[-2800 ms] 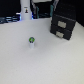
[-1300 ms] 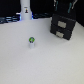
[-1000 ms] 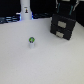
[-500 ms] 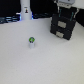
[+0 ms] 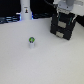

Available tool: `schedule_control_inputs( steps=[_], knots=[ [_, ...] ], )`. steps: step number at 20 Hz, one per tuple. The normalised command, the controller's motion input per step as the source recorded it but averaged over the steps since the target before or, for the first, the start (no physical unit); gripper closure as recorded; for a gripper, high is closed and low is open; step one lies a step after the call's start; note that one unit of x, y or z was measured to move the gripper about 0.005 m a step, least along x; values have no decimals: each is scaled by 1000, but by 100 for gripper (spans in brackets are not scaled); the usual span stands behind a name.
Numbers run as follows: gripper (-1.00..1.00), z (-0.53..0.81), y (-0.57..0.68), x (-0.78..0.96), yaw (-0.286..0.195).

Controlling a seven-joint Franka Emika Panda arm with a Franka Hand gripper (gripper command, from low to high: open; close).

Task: Open the kcup holder, insert the kcup into the holder, and close the kcup holder

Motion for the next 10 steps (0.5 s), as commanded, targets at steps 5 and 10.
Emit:
schedule_control_inputs(
  steps=[5,10],
  knots=[
    [-100,-350,5,-244,-3],
    [-100,-305,26,-177,0]
  ],
)
